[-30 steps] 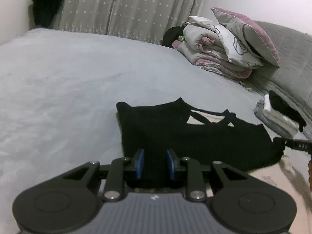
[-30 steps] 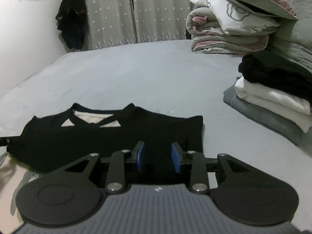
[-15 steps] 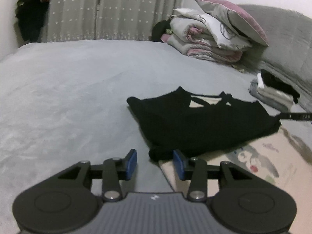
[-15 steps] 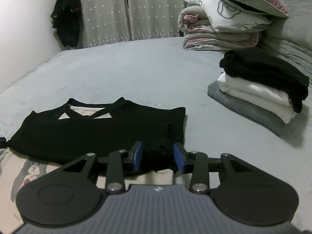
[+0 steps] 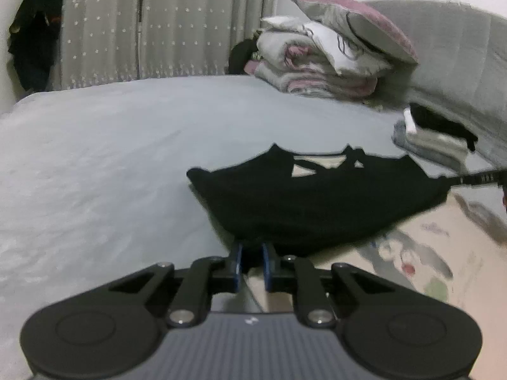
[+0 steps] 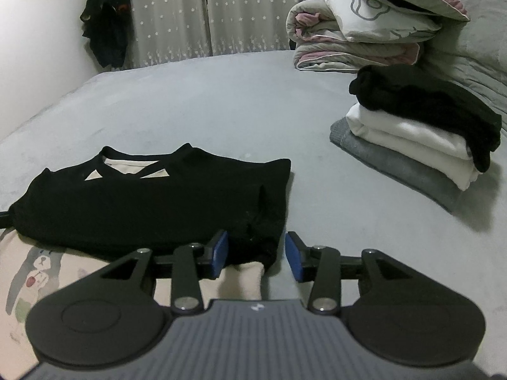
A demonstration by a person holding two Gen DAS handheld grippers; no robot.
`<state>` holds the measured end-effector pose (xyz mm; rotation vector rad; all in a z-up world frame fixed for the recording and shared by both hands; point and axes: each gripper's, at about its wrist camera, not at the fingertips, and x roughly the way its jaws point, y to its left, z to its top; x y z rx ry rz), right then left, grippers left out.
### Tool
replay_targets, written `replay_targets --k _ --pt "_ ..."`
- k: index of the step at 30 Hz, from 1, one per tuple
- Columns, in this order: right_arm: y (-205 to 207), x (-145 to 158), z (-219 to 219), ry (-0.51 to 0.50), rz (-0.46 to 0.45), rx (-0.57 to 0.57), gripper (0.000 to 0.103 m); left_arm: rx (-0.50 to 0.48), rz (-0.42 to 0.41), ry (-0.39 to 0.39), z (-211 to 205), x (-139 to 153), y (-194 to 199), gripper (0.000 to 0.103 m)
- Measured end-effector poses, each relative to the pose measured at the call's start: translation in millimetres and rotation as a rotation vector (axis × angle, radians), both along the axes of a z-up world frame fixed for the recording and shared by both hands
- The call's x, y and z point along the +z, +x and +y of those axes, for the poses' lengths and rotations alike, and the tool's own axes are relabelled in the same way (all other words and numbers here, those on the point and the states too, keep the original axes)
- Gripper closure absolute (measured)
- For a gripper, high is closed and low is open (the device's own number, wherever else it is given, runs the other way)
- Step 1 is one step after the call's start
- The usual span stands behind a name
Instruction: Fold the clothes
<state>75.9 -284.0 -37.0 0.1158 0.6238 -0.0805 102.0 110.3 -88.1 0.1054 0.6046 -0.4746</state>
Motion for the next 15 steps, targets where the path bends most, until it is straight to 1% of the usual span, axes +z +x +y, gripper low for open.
replay_targets --k 1,2,4,6,8,10,11,12,15 --pt "0 0 0 0.0 -0.001 0.001 0.059 -0.015 0.015 0.035 -1 -2 -3 0.092" --pt "0 0 -1 0.0 -0.001 0.002 0.059 -0.03 0.029 0.07 -2 -3 -6 0.097" --pt "1 0 -1 0.0 0.0 0.003 0.059 -0.053 0.042 0.079 1 -4 -12 0.097" --pt "1 0 -2 0.0 0.001 0.005 0.059 -0.046 0.056 0.07 6 0 -13 0.096" --pt "0 1 -2 0.002 -0.001 0.003 0.058 -0.027 0.05 0.072 10 5 -15 0.094" --pt "-1 3 -3 0.005 -0.007 0.0 0.058 -0.006 0.032 0.05 14 9 -15 0.088" --pt "-1 5 -3 0.008 -0.011 -0.003 0.058 0.005 0.023 0.037 16 12 -15 0.081" --pt "-1 6 -2 0.009 -0.014 -0.006 0.058 0.016 0.015 0.008 18 14 -14 0.075" --pt "0 9 1 0.01 -0.026 -0.011 0.058 0.038 -0.013 -0.059 15 20 -9 0.072"
